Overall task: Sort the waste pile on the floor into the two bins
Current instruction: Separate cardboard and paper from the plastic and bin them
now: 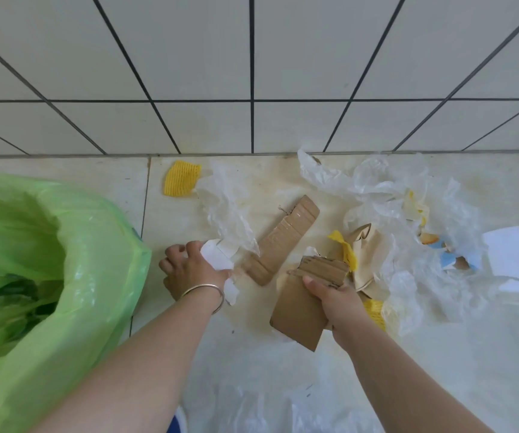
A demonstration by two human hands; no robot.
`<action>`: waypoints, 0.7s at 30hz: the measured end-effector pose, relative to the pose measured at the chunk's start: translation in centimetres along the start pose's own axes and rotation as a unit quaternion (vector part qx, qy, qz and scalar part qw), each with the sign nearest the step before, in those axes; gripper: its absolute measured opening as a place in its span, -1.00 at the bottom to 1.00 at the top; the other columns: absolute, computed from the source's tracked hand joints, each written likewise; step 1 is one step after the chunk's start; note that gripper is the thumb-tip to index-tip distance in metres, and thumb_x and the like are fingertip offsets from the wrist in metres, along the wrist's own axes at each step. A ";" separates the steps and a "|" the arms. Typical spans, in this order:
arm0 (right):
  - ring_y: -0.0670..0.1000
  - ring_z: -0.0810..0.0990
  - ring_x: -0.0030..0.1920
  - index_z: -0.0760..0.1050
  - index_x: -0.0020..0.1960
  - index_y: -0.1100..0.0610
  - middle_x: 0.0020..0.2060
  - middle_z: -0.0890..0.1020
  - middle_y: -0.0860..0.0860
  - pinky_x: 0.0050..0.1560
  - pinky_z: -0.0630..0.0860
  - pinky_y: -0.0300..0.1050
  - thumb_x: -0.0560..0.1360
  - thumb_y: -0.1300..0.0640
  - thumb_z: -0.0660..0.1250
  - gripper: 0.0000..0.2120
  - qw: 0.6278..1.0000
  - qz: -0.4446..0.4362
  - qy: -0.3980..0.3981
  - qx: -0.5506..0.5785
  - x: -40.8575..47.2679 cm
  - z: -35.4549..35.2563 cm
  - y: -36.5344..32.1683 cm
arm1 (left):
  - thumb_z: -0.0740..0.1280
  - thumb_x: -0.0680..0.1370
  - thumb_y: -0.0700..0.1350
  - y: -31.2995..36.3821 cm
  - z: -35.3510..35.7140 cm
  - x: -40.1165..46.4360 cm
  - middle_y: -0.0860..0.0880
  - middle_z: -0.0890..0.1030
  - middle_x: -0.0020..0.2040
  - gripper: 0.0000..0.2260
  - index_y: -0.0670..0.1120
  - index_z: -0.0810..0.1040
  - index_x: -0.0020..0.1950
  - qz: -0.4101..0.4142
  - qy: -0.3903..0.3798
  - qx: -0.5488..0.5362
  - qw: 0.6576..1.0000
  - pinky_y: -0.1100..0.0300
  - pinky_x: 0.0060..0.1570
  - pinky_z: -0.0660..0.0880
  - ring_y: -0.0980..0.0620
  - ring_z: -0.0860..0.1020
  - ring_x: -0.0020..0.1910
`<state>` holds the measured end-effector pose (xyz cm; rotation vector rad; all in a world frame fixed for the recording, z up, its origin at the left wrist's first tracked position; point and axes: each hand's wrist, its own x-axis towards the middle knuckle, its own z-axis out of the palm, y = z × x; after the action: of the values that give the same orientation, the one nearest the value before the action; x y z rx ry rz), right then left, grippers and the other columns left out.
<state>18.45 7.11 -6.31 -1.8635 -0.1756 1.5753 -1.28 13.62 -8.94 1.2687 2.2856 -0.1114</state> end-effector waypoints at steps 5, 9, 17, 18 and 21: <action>0.04 0.61 -0.19 0.49 -0.03 0.02 -0.16 0.62 0.01 -0.25 0.57 -0.05 0.45 0.17 0.42 -0.84 1.000 -0.014 0.007 -0.008 0.1 -0.6 -0.4 | 0.42 0.42 -0.06 0.3 0.5 -0.8 -0.10 0.58 0.10 -0.65 -0.02 0.39 0.13 0.021 -0.030 -0.026 0.999 0.07 0.01 0.42 -0.14 0.53 0.11; 0.01 0.60 -0.21 0.48 -0.02 0.03 -0.18 0.61 -0.01 -0.32 0.51 -0.11 0.46 0.18 0.41 -0.85 1.000 -0.021 0.003 -0.002 -0.5 -1.0 -0.4 | 0.34 0.50 -0.07 -0.4 0.2 -1.7 -0.17 0.61 0.06 -0.75 -0.07 0.43 0.14 0.008 -0.008 -0.099 0.995 0.09 -0.09 0.43 -0.20 0.57 0.01; 0.06 0.62 -0.15 0.55 0.06 0.11 -0.10 0.65 0.05 -0.26 0.54 -0.09 0.45 0.17 0.42 -0.81 1.000 -0.022 0.004 0.004 -1.7 -1.9 -1.0 | 0.34 0.50 -0.07 0.0 -1.2 -2.9 -0.14 0.62 -0.01 -0.78 -0.13 0.59 0.09 0.061 -0.082 -0.227 0.968 0.20 -0.13 0.37 -0.09 0.50 -0.11; 0.06 0.62 -0.14 0.55 0.03 0.10 -0.11 0.65 0.05 -0.24 0.55 -0.08 0.46 0.17 0.42 -0.84 1.000 -0.022 0.004 0.005 -1.7 -2.0 -1.0 | 0.35 0.50 -0.07 0.4 -0.9 -3.0 -0.13 0.63 0.02 -0.76 -0.13 0.59 0.12 0.091 -0.112 -0.206 0.968 0.19 -0.10 0.39 -0.10 0.52 -0.07; 0.07 0.62 -0.15 0.54 -0.10 0.04 -0.15 0.64 0.03 -0.23 0.55 -0.08 0.47 0.17 0.41 -0.93 1.000 -0.021 0.001 0.002 -1.7 -2.4 -0.6 | 0.31 0.52 -0.10 2.1 0.1 -3.6 -0.11 0.60 0.11 -0.77 -0.14 0.57 0.14 0.217 -0.166 -0.096 0.957 0.15 0.02 0.43 -0.13 0.54 0.07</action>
<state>20.40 5.76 -4.51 -1.8470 -0.2104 1.5442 2.05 11.98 -6.96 1.4874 1.6548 0.0513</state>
